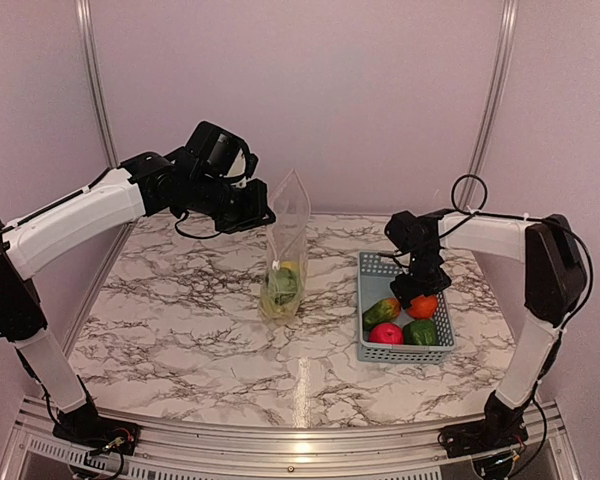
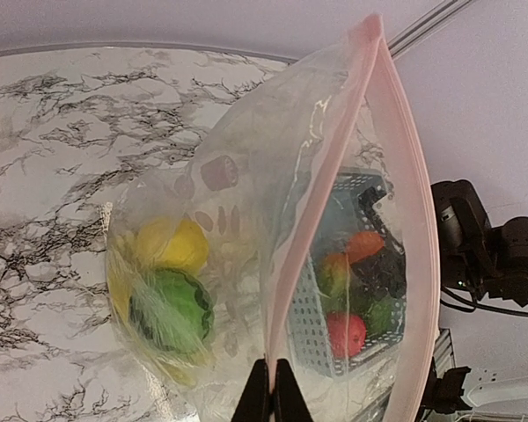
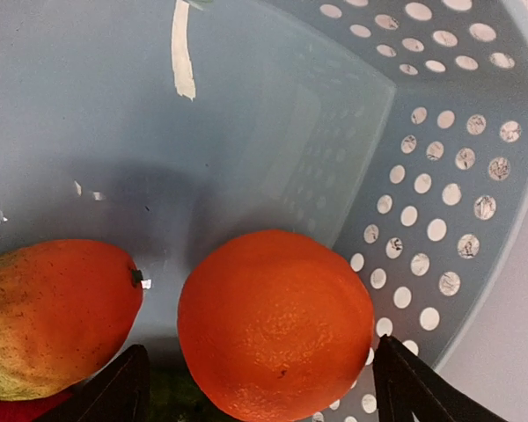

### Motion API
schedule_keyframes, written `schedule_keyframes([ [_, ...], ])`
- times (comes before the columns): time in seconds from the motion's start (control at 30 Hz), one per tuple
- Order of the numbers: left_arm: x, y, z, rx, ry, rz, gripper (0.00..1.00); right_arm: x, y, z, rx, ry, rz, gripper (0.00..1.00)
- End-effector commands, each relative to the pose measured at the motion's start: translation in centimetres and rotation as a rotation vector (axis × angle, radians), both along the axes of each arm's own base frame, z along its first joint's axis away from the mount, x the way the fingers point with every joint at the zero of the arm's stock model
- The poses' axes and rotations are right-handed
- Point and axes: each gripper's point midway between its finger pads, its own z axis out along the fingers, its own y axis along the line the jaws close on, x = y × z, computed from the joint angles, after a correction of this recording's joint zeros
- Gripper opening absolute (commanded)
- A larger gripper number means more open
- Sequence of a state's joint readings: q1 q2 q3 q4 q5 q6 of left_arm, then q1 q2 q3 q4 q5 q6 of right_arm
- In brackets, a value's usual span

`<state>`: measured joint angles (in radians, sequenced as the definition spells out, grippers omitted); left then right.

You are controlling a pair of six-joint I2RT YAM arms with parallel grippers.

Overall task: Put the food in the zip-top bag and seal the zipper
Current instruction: Pick up the fake fruit from the bin.

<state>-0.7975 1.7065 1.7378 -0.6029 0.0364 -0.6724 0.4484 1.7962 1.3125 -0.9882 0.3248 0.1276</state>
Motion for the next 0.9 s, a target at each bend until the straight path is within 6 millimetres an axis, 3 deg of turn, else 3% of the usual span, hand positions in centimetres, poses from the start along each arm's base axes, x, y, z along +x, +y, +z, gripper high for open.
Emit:
schedule_keyframes([
  [0.0, 0.2, 0.4, 1.0, -0.013, -0.019, -0.001, 0.0, 1.4, 0.0, -0.2, -0.004, -0.025, -0.01, 0.85],
  [0.5, 0.2, 0.5, 1.2, -0.018, -0.019, -0.003, 0.0, 0.9, 0.2, -2.0, 0.003, 0.016, -0.013, 0.81],
  [0.87, 0.2, 0.5, 1.0, -0.015, -0.017, -0.004, 0.0, 2.6, 1.1, 2.7, 0.062, -0.075, -0.025, 0.7],
])
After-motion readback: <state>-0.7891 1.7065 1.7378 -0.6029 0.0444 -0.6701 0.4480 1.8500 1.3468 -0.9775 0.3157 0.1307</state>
